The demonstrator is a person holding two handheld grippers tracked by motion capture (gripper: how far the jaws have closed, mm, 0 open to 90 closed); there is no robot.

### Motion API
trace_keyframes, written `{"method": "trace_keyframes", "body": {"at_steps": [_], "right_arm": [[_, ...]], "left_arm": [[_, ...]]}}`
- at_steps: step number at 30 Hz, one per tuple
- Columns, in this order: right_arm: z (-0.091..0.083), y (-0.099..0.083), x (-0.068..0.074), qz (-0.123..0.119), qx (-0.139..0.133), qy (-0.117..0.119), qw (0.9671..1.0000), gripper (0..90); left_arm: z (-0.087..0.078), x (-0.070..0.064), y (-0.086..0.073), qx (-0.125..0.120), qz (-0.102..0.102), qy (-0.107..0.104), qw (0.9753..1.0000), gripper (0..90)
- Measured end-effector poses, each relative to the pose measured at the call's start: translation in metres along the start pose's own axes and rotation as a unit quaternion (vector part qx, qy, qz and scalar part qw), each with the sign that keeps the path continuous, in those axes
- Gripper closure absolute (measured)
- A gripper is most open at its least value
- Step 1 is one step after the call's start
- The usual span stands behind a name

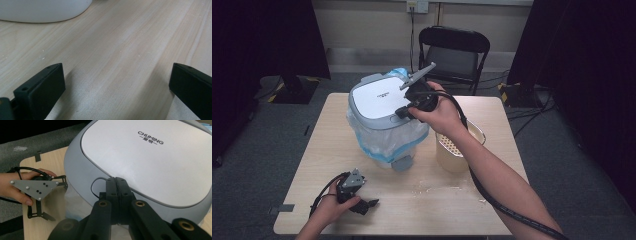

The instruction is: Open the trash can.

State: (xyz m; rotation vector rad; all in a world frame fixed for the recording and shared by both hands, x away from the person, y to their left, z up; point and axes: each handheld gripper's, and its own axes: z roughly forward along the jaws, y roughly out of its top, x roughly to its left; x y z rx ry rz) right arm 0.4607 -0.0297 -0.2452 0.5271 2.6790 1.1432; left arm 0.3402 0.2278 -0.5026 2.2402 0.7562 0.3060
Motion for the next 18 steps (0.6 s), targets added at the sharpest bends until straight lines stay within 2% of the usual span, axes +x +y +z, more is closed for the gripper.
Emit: {"method": "trace_keyframes", "body": {"at_steps": [2,5,7,12,14,18], "right_arm": [[0.0,0.0,0.0,0.003,0.002,0.005,1.0,90.0],[0.0,0.001,0.001,-0.005,0.006,0.001,1.0,90.0],[0.0,0.001,0.002,-0.003,0.001,0.004,1.0,86.2],[-0.003,-0.003,0.004,-0.006,-0.01,0.017,0.9998,67.1],[-0.007,-0.006,0.004,-0.006,-0.022,0.028,0.9993,59.4],[-0.016,-0.014,0.004,-0.001,-0.044,0.03,0.9986,46.0]], "left_arm": [[0.0,0.0,0.0,0.0,0.0,0.0,1.0,0.0],[0.0,0.0,0.0,0.0,0.0,0.0,1.0,0.0],[0.0,0.0,0.0,0.001,0.0,0.0,1.0,0.0],[0.0,0.0,0.0,0.001,0.002,0.001,1.0,0.0],[0.0,0.0,0.0,0.001,0.002,0.001,1.0,0.0],[0.0,0.0,0.0,0.001,0.002,0.001,1.0,0.0]]}}
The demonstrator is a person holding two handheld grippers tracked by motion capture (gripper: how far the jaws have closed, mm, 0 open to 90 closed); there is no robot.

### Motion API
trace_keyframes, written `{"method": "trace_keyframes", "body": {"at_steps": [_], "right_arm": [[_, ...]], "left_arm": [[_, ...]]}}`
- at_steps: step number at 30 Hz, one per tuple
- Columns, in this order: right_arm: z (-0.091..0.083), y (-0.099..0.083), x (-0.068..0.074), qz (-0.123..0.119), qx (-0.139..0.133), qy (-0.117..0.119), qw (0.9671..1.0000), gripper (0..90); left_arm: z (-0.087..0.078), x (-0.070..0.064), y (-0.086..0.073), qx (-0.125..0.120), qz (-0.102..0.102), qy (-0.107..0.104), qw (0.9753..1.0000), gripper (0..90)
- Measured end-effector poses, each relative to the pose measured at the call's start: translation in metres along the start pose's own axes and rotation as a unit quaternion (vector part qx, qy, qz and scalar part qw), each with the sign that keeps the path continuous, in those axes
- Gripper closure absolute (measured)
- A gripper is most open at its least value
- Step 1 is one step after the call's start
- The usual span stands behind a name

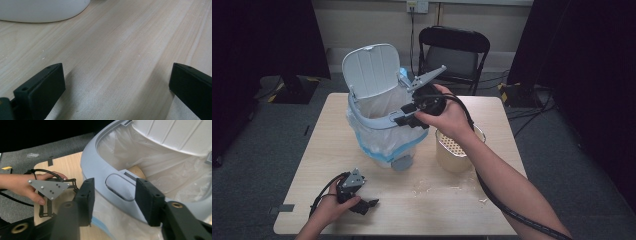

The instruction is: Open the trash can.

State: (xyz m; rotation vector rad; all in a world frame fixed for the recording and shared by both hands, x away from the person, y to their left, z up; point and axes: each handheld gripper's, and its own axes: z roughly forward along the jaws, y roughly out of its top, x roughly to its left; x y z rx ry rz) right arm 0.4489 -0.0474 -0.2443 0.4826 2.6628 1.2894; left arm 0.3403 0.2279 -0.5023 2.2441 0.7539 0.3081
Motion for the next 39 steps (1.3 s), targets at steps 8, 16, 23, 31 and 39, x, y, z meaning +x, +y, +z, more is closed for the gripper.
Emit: {"method": "trace_keyframes", "body": {"at_steps": [8,16,23,31,39], "right_arm": [[-0.024,-0.024,-0.004,0.01,-0.043,0.0,0.999,29.3],[-0.041,-0.047,-0.004,0.013,-0.041,-0.014,0.999,18.6],[-0.047,-0.065,-0.004,0.016,-0.031,-0.023,0.9991,15.4],[-0.056,-0.09,-0.01,0.041,-0.043,-0.038,0.9975,15.6],[-0.069,-0.12,-0.014,0.061,-0.049,-0.062,0.995,16.7]], "left_arm": [[0.0,0.0,0.0,0.0,0.0,0.0,1.0,0.0],[0.001,-0.001,0.0,-0.003,-0.001,0.005,1.0,0.0],[0.001,-0.001,0.0,-0.003,-0.002,0.005,1.0,0.0],[0.001,-0.001,0.0,-0.003,-0.001,0.006,1.0,0.0],[0.001,0.0,0.0,0.001,0.001,0.004,1.0,0.0]]}}
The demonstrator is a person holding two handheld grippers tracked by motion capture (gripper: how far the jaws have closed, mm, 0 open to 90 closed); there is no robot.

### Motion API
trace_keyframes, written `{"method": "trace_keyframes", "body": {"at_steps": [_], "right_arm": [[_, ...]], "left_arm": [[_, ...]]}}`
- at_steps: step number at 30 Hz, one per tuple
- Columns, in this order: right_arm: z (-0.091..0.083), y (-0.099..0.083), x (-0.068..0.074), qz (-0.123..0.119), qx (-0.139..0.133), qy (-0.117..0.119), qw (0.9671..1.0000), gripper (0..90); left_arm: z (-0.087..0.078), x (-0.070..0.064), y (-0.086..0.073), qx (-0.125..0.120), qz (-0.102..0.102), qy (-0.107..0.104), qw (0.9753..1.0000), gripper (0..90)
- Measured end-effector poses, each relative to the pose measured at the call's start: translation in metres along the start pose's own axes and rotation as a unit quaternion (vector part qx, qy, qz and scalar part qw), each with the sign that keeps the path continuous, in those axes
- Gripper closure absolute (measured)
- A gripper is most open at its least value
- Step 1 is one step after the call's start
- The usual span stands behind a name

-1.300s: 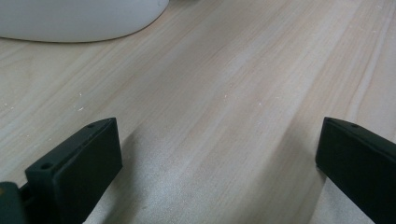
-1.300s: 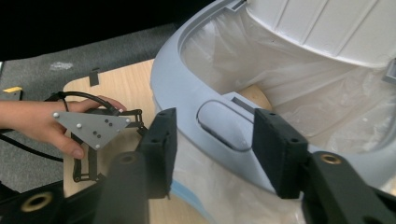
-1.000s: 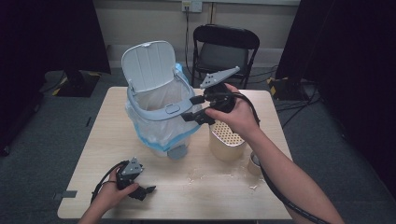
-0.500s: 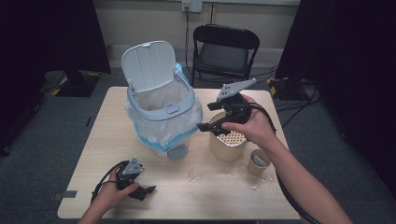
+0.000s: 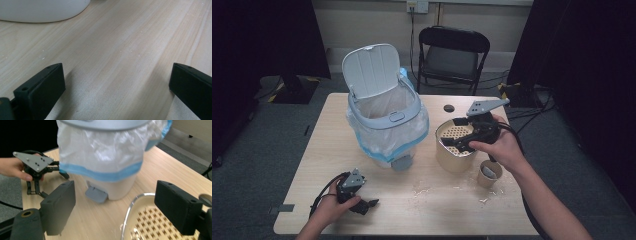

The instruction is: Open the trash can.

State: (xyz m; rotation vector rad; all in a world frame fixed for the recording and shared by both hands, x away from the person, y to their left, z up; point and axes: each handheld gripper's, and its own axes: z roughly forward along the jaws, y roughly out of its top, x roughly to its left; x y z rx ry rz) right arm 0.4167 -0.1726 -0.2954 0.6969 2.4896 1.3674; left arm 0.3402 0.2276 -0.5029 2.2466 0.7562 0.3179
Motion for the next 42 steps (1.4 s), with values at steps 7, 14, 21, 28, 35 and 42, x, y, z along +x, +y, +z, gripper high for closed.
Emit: {"method": "trace_keyframes", "body": {"at_steps": [7,14,21,28,35,42], "right_arm": [[-0.01,-0.022,-0.004,0.006,0.004,-0.006,1.0,22.0],[-0.017,-0.047,-0.012,0.025,0.0,-0.02,0.9995,23.5],[-0.029,-0.07,-0.018,0.044,-0.018,-0.026,0.9986,25.7],[-0.042,-0.098,-0.022,0.048,-0.004,-0.043,0.9979,24.3],[-0.052,-0.127,-0.025,0.073,-0.012,-0.047,0.9961,24.0],[-0.054,-0.153,-0.025,0.079,0.0,-0.06,0.9951,24.0]], "left_arm": [[0.0,0.0,0.0,0.0,0.001,0.0,1.0,0.0],[0.0,0.0,0.0,0.003,0.004,0.002,1.0,0.0],[-0.001,0.0,0.0,0.005,0.002,0.004,1.0,0.0],[0.0,0.0,0.0,0.004,0.001,-0.001,1.0,0.0],[-0.001,0.001,0.0,0.004,0.004,0.0,1.0,0.0],[-0.001,0.0,0.0,0.005,0.003,0.001,1.0,0.0]]}}
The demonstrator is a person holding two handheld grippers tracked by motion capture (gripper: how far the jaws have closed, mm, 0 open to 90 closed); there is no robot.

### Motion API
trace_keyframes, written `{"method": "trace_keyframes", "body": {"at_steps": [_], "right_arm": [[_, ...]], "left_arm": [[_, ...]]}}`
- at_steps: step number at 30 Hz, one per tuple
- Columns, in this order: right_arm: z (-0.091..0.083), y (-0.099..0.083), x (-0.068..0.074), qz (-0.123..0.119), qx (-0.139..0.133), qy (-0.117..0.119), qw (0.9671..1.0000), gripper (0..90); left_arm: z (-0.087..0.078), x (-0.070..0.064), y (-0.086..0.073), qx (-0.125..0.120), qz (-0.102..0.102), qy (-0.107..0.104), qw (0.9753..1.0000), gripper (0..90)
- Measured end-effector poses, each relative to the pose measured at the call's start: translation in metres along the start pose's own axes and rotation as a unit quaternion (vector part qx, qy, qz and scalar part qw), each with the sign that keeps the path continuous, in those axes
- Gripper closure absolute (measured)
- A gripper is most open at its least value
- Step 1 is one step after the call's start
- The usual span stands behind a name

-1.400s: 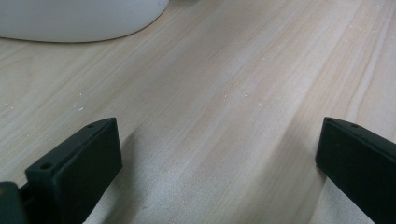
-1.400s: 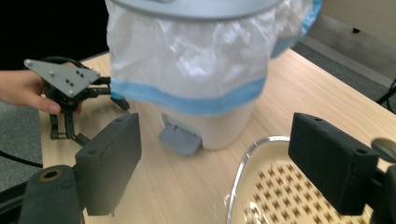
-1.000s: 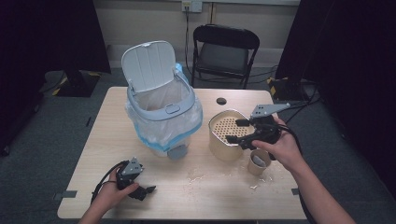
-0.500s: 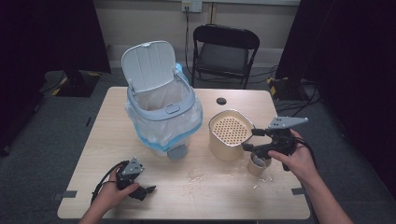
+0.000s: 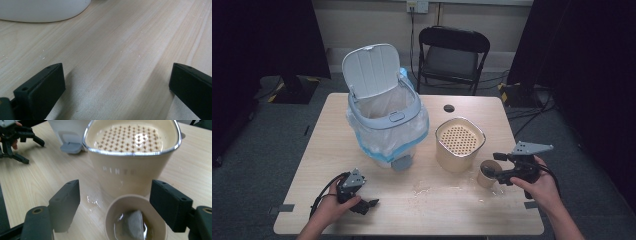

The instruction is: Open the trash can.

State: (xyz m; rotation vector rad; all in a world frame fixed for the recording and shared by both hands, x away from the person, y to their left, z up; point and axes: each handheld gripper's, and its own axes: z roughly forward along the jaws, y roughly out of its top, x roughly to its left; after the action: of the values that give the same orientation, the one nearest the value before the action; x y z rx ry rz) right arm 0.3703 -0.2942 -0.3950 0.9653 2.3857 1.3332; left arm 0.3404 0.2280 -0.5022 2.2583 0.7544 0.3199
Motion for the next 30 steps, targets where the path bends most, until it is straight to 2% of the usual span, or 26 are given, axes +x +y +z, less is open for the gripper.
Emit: {"method": "trace_keyframes", "body": {"at_steps": [10,14,21,24,30], "right_arm": [[0.001,-0.026,-0.005,0.005,0.01,-0.017,0.9998,23.6],[0.001,-0.032,-0.006,0.01,0.009,-0.02,0.9997,23.6],[-0.005,-0.039,-0.007,0.006,0.007,-0.026,0.9996,22.9],[-0.01,-0.041,-0.008,0.005,0.008,-0.037,0.9993,22.8],[-0.016,-0.051,-0.012,0.015,-0.001,-0.037,0.9992,22.3]], "left_arm": [[0.0,0.0,0.0,0.0,-0.002,-0.001,1.0,0.0],[0.0,0.0,0.0,0.0,-0.001,-0.001,1.0,0.0],[0.0,0.0,0.0,0.0,-0.001,-0.001,1.0,0.0],[0.0,0.0,0.0,0.0,0.0,-0.001,1.0,0.0],[0.0,0.0,0.0,0.0,0.0,-0.001,1.0,0.0]]}}
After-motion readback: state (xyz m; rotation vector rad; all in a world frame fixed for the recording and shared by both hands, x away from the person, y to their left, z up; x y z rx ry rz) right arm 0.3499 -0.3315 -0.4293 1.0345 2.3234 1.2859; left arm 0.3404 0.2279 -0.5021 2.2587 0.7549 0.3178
